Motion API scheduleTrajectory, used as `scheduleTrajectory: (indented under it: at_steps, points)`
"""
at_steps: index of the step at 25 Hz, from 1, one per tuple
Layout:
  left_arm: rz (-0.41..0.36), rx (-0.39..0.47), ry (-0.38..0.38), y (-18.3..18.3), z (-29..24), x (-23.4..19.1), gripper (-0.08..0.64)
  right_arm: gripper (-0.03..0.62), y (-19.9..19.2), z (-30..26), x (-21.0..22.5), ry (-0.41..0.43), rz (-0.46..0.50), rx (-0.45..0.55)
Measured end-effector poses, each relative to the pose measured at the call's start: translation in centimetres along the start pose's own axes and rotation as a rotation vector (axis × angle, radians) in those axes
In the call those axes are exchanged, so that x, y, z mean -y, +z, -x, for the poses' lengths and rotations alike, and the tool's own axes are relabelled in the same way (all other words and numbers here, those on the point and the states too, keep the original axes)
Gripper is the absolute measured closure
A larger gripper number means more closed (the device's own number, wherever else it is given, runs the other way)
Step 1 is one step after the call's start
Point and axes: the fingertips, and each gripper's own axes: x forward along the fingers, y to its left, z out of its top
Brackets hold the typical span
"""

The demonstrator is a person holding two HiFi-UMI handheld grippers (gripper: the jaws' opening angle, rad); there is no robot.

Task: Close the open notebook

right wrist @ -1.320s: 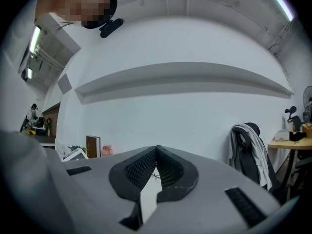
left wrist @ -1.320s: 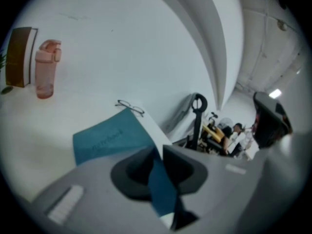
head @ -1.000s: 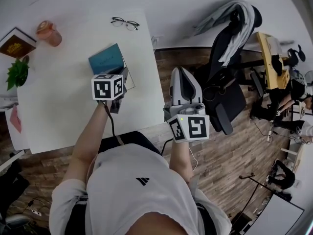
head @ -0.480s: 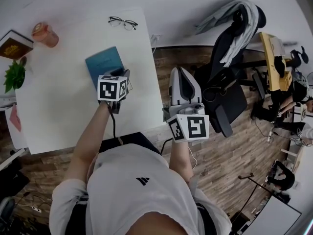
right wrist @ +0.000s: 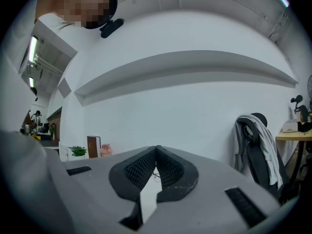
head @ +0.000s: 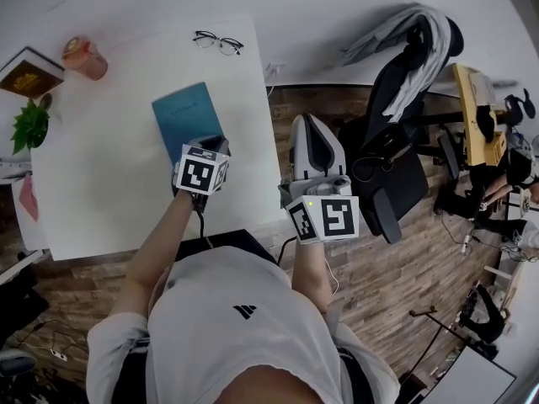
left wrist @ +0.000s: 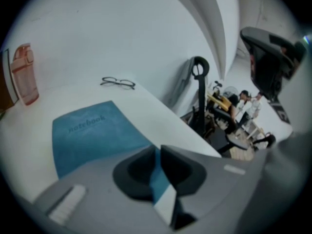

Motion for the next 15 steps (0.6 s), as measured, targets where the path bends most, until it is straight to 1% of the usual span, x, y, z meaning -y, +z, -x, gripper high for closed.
scheduleTrajectory:
  at_steps: [3, 5, 12, 15]
  points:
    - [-0.042, -0.014, 0.018, -0.8, 0.2, 0.3, 0.543, 0.597, 0.0, -0.2, -0.4, 0.014, -0.001, 0.002]
    - [-0.062, -0.01, 0.028, -0.9, 0.1, 0.3, 0.549, 0.597, 0.1, -0.3, -0.5, 0.02, -0.002, 0.005]
    - [-0.079, 0.007, 0.032, -0.8, -0.1, 0.2, 0.551, 0.597, 0.0, 0.1, -1.0, 0.024, -0.002, 0.006]
    - [-0.104, 0.012, 0.015, -0.8, 0.3, 0.8, 0.551, 0.597, 0.1, 0.3, -1.4, 0.026, 0.005, 0.008]
